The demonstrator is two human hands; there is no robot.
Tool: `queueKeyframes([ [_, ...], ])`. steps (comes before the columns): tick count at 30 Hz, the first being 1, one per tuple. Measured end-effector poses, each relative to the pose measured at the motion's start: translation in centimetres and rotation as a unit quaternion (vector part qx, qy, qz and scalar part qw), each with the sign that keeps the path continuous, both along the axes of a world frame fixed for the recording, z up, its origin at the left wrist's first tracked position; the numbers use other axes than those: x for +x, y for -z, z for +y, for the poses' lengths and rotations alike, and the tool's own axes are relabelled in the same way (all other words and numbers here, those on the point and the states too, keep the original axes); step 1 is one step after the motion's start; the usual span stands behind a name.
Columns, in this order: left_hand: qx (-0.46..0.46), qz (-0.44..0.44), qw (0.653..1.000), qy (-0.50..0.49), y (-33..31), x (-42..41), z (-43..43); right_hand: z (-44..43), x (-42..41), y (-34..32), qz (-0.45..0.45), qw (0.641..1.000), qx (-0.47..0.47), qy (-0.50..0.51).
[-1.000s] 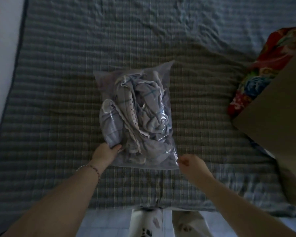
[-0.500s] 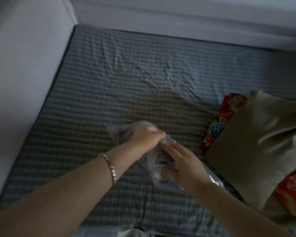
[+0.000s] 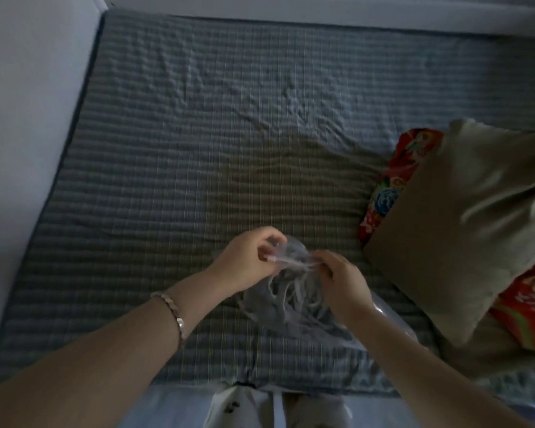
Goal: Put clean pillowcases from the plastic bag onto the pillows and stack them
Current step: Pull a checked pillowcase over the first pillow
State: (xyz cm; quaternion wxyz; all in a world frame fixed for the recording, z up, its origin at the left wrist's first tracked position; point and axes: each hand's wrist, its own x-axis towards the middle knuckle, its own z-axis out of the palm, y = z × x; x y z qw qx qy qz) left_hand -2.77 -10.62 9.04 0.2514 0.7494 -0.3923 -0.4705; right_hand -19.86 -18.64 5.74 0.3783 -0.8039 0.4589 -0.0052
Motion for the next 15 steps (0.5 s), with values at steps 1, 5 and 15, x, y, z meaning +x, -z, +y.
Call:
queueKeyframes([
  [1, -0.043, -0.027, 0.998, -0.028, 0.1, -0.1, 0.1, 0.0, 0.0, 0.2, -0.011, 1.0, 0.004, 0.006],
  [5, -0.133, -0.038, 0.987, -0.087, 0.3, -1.1, 0.1, 0.6, 0.0, -0.2, -0.072, 0.996, -0.044, 0.029],
  [15, -0.193, -0.033, 0.98, -0.023, -1.0, -2.6, 0.1, 1.3, 0.9, -2.0, -0.276, 0.958, -0.047, 0.059],
])
